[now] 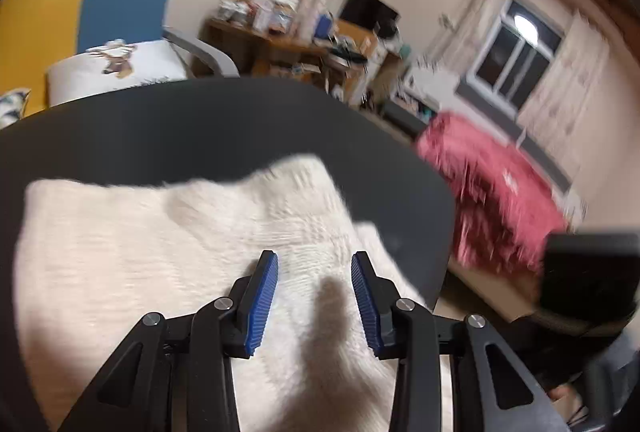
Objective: Fold clothes
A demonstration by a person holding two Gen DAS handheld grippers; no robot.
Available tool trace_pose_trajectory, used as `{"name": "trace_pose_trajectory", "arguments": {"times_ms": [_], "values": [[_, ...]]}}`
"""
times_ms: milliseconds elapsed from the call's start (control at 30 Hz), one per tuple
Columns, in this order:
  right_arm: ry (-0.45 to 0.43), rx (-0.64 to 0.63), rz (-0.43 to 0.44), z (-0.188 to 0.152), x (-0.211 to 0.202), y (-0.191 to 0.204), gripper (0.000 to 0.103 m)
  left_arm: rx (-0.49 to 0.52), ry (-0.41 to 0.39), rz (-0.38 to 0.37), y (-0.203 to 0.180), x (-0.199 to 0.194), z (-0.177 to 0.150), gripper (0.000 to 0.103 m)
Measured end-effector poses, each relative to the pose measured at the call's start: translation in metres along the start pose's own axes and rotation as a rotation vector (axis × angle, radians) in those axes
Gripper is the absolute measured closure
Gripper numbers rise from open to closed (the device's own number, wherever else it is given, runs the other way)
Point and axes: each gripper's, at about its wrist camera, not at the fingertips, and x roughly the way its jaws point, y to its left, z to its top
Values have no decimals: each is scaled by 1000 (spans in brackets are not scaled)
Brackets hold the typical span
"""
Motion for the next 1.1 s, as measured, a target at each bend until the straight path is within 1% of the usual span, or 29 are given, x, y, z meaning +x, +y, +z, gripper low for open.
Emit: {"name": "trace_pose_trajectory", "arguments": {"times_ms": [33,67,100,133,167,233,267,300,333,367,400,433,500,533,567,600,633,667,733,767,833,867,900,933,967,1000,1033,1067,1100], "values": [[11,-20,47,5,2,4,30,37,24,25,-5,10,-6,65],[44,-11,28,1,3,0,30,67,6,53,-10,14,-10,65],[76,-2,10,-2,4,-4,30,76,-1,64,-14,13,-12,64],[108,8,-10,-5,5,-9,30,66,3,57,-13,15,-10,64],[160,40,-84,-13,8,-20,31,56,6,48,-12,16,-8,64],[192,93,-135,-27,7,-35,33,37,4,27,-8,16,-7,64],[156,104,-116,-31,1,-35,33,35,3,22,-8,15,-7,64],[137,109,-125,-33,-4,-34,33,32,2,15,-8,13,-7,64],[118,115,-135,-36,-9,-32,33,10,1,-11,-6,8,-5,64],[99,120,-144,-38,-13,-30,33,-33,-6,-50,-1,-1,-2,64],[97,120,-166,-40,-18,-27,33,-81,-32,-84,7,-13,-1,64],[92,106,-205,-39,-23,-21,32,-130,-79,-107,18,-29,0,64],[65,72,-271,-36,-36,-7,29,-203,-169,-98,36,-55,0,64],[29,44,-289,-32,-45,3,29,-234,-203,-69,46,-66,-3,64],[-8,16,-307,-27,-54,13,28,-256,-215,-51,54,-71,-6,64],[-43,-16,-313,-20,-59,23,27,-276,-207,-47,60,-72,-12,64],[-79,-58,-325,-9,-58,31,24,-294,-198,-43,65,-73,-17,64],[-114,-100,-337,2,-57,39,21,-291,-180,-33,65,-72,-23,64],[-114,-151,-341,20,-52,32,20,-269,-157,-18,61,-70,-36,64],[-92,-163,-345,27,-37,32,20,-248,-157,-13,57,-69,-41,64],[-10,-137,-352,28,-10,17,20,-182,-133,13,49,-64,-49,64],[30,-124,-355,28,3,10,20,-136,-126,40,44,-60,-53,64],[29,-93,-351,24,3,-2,21,-89,-118,66,39,-57,-56,64],[27,-63,-348,21,3,-14,25,-43,-110,92,34,-54,-59,64],[24,-32,-344,17,4,-26,26,-8,-98,113,28,-53,-59,64],[-5,-1,-314,15,-3,-31,29,-4,-87,111,26,-54,-55,64],[-25,28,-318,12,-10,-36,41,-20,-78,83,26,-56,-50,64],[-45,56,-322,9,-16,-41,50,-38,-81,47,29,-60,-44,64],[-52,65,-320,9,-17,-43,50,-53,-86,15,31,-64,-38,63]]}}
